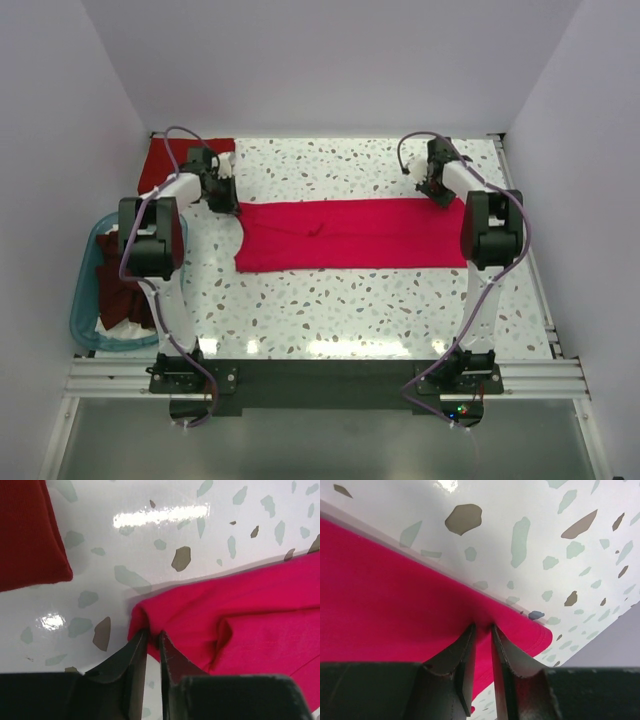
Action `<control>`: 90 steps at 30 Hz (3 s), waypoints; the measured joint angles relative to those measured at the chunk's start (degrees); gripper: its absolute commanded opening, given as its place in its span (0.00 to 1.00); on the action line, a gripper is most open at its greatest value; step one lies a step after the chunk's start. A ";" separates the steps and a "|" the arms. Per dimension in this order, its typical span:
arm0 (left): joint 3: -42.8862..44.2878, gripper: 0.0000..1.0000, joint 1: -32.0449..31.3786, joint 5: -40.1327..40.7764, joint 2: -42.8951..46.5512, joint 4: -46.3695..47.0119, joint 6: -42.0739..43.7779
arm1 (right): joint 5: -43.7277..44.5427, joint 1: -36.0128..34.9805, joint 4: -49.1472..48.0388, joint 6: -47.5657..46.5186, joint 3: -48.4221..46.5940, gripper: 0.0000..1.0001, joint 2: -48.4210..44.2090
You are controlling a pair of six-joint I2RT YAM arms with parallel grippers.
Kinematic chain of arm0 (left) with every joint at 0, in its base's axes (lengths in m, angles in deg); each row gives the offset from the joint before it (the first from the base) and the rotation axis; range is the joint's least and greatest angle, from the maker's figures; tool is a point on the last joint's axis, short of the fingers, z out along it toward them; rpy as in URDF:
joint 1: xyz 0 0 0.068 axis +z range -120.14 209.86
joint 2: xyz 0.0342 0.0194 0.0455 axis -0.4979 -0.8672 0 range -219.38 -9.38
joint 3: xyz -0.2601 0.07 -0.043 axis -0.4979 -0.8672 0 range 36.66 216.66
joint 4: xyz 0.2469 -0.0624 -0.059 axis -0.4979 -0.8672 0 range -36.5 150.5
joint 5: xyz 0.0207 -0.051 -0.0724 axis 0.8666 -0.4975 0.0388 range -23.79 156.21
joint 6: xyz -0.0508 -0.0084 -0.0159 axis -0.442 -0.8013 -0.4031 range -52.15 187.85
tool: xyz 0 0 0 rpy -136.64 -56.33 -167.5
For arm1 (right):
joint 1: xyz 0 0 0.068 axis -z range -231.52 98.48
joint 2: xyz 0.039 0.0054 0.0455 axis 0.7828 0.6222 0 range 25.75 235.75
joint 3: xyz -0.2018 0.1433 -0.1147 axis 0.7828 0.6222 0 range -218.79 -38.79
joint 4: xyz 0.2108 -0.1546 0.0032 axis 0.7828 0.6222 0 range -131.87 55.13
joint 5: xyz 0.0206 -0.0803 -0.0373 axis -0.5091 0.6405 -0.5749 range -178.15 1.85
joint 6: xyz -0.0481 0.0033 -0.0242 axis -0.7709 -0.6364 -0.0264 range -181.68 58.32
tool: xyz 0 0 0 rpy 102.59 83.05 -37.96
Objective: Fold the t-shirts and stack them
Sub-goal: Fold the tshirt
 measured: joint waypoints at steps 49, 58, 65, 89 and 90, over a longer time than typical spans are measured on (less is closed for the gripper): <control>28.26 0.52 -13.53 10.62 -14.49 -8.90 19.63 | -14.91 3.96 21.86 -13.22 0.44 0.30 -4.46; 14.97 0.56 -13.27 3.61 3.13 -4.81 17.57 | -15.21 -1.92 20.31 -14.58 15.34 0.21 -11.67; 3.98 0.55 -12.48 1.66 14.91 -2.78 15.54 | -17.51 -8.04 22.16 -15.52 35.17 0.20 -26.10; 29.07 0.44 -18.56 8.55 -17.09 -5.88 14.16 | -25.70 -8.39 31.91 -14.38 23.61 0.20 -31.61; 31.19 0.44 -19.19 8.68 -18.78 -6.16 14.91 | -25.51 -8.39 31.89 -14.78 23.37 0.20 -31.52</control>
